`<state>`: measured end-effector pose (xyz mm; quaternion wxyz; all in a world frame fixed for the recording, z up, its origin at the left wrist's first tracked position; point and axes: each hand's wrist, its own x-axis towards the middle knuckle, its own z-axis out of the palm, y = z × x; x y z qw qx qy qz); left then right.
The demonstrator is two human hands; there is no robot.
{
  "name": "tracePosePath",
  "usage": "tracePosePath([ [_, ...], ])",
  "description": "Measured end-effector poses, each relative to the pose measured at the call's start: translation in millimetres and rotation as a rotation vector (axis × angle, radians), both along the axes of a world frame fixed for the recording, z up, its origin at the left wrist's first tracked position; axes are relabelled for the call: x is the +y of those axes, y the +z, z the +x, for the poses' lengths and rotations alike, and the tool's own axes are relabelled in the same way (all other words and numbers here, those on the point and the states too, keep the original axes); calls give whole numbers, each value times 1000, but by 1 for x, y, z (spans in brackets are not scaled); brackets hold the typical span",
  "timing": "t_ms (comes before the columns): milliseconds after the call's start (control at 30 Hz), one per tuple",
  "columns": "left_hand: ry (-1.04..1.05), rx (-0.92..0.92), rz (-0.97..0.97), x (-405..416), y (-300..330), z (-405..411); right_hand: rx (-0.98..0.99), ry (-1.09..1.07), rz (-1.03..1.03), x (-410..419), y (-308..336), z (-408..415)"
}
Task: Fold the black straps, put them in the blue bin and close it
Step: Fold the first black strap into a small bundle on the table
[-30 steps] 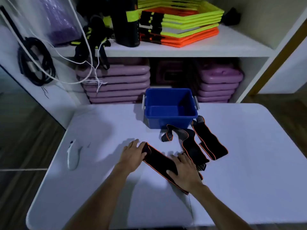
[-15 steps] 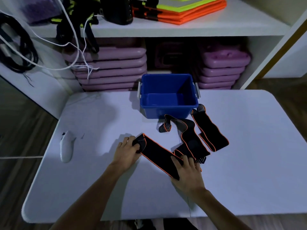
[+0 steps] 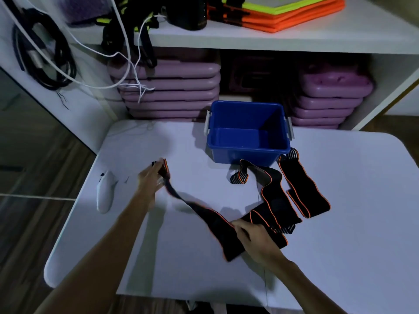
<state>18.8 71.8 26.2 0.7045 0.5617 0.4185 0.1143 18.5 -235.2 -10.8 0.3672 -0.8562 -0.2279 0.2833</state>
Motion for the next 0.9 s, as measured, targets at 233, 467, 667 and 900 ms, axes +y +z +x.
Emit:
tracePosePath([
  [233, -390, 593, 754, 15, -28, 12, 92, -92, -38, 5, -30, -11],
  [467, -671, 619, 1139, -5, -49, -3, -522, 411, -245, 23, -41, -33],
  [667, -929, 742, 1313, -17, -64, -16, -688, 380, -247, -4, -45, -27],
  [900, -876, 301, 1462, -74, -43, 39, -656, -1, -130, -26, -25, -2],
])
